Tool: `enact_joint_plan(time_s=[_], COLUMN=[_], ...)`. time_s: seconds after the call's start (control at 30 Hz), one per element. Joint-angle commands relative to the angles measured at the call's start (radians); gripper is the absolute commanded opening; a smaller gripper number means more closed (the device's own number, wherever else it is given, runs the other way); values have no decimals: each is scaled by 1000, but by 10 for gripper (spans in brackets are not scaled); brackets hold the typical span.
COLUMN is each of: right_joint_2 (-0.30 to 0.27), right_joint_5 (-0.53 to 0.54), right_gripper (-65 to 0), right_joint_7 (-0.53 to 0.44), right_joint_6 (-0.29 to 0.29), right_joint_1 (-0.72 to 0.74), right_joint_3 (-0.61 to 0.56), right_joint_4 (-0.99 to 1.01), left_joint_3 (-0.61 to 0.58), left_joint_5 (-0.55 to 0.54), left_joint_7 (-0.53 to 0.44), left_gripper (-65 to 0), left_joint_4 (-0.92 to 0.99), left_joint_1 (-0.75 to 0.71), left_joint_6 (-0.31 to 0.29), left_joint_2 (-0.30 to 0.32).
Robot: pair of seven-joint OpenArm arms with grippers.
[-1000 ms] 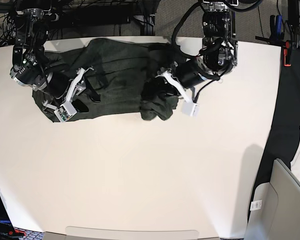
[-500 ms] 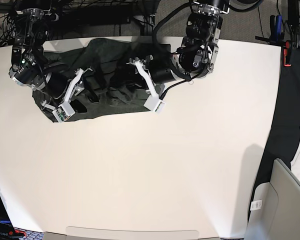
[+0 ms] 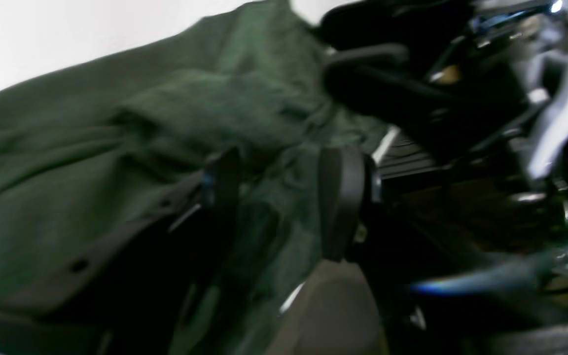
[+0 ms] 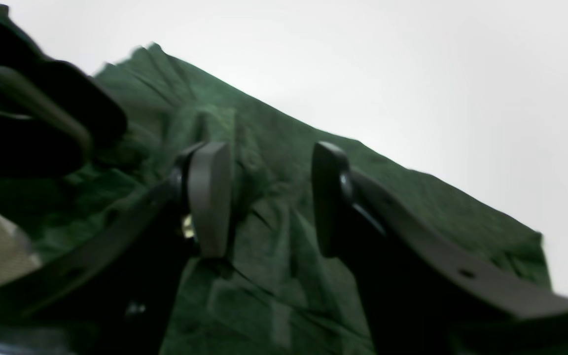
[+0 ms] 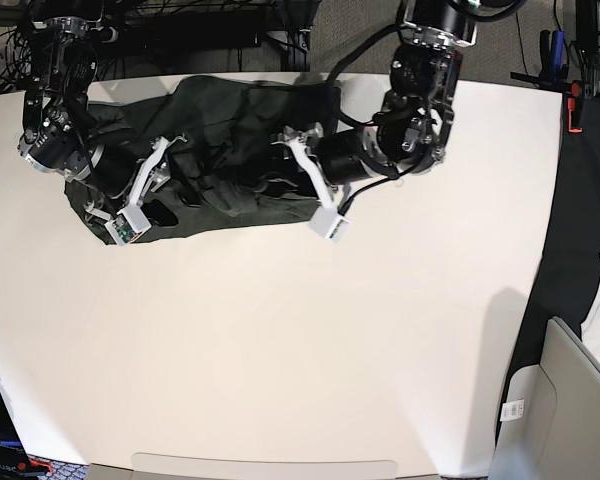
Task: Fold the T-shirt properly
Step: 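Fold the left gripper's end of the strip toward the right gripper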
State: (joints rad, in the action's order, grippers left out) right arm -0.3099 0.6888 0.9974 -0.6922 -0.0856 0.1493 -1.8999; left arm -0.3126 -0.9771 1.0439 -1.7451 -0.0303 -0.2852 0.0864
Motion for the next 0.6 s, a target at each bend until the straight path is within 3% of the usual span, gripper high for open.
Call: enact_joint_plan(time_s=[0.0, 0.13, 0.3, 0.47, 0.57], right_joint_2=[-13, -15, -11, -15, -15], right_joint_5=[19, 19, 19, 19, 18], right_gripper=[-403, -403, -403, -403, -403], right_joint_7=[-24, -24, -24, -24, -24], right_joint_6=[-6, -6, -6, -6, -6], right_joint_1=[13, 13, 16, 19, 20], right_joint_3=[8, 8, 8, 8, 8], right_joint_4=[-19, -19, -19, -17, -17], left_joint_3=[25, 119, 200, 204, 201], left_joint_5=[-22, -22, -24, -24, -24], left_joint_7=[-20, -20, -6, -6, -6], left_gripper=[-390, -370, -325, -323, -323], left_joint_4=[-34, -42, -43, -37, 6], left_joint_1=[16, -49, -67, -99, -99], left_joint_6=[-9, -9, -7, 82, 96], left_joint_2=[22, 112, 171, 181, 178])
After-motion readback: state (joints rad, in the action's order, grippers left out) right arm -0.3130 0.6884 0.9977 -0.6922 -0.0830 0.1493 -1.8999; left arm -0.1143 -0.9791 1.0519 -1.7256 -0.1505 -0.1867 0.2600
